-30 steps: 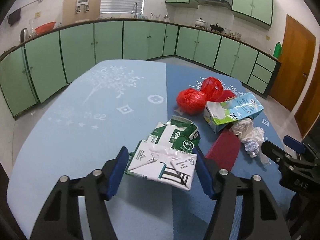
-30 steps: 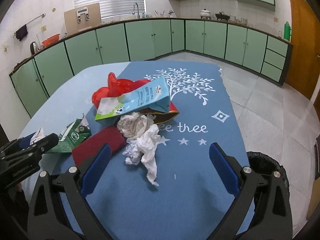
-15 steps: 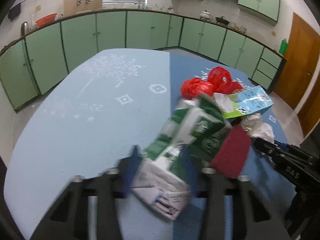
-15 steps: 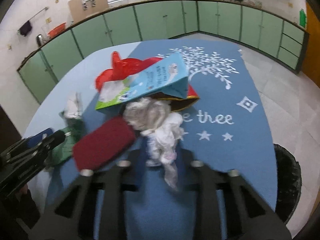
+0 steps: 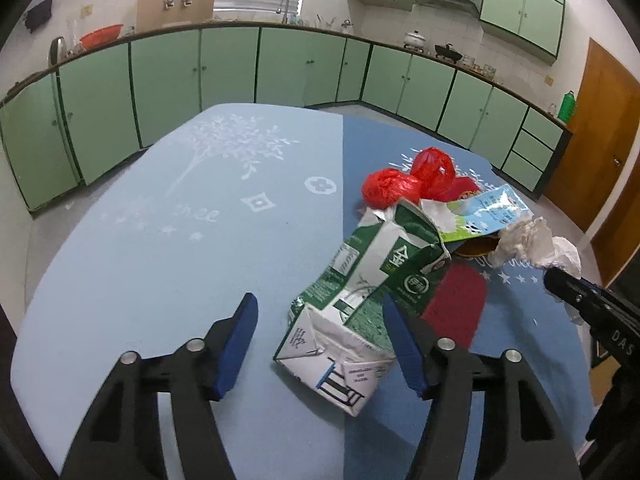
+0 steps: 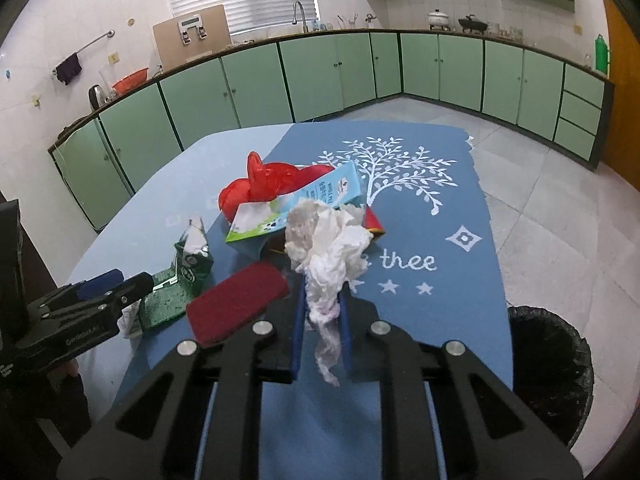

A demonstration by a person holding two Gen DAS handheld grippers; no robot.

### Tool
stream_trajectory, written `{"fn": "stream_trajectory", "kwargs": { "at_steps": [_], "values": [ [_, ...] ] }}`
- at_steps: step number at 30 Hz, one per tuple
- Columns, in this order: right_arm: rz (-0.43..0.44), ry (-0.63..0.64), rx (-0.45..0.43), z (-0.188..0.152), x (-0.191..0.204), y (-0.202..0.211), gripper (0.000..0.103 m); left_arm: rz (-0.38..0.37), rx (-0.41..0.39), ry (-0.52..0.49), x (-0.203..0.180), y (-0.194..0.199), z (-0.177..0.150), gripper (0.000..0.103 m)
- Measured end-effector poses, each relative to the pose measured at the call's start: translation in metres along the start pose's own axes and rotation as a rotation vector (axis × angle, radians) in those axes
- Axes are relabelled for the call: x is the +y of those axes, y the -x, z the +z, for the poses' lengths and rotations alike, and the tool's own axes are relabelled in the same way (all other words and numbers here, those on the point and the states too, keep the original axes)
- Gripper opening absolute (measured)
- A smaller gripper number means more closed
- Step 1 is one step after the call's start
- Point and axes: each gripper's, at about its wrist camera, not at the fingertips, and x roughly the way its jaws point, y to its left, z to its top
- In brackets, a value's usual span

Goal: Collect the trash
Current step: 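Lift the tissue with the right tool while the left tool lifts the flattened carton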

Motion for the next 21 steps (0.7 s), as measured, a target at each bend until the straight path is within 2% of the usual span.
{"fn": "stream_trajectory", "kwargs": {
  "at_steps": [4, 7, 8, 10, 21],
  "values": [
    [-0.002, 0.008, -0.001, -0.005, 0.000, 0.005, 0.014, -0.003, 0.041, 0.025, 0.004, -0.005, -0.006, 0.073],
    [-0.002, 0.014, 0.004, -0.009, 0.002, 0.006, 0.014, -0.015, 0.068, 0.061, 0.006, -0.010, -0.009, 0.072],
    [-0.002, 0.015, 0.005, -0.009, 0.002, 0.006, 0.014, -0.019, 0.066, 0.067, 0.006, -0.010, -0.008, 0.071],
    [-0.004, 0.013, 0.009, -0.011, 0.001, 0.005, 0.014, -0.035, 0.062, 0.073, 0.005, -0.010, -0.008, 0.060],
    [-0.001, 0.006, 0.003, -0.012, -0.002, 0.006, 0.014, 0.010, -0.014, 0.050, -0.013, 0.007, -0.006, 0.060]
  ]
}}
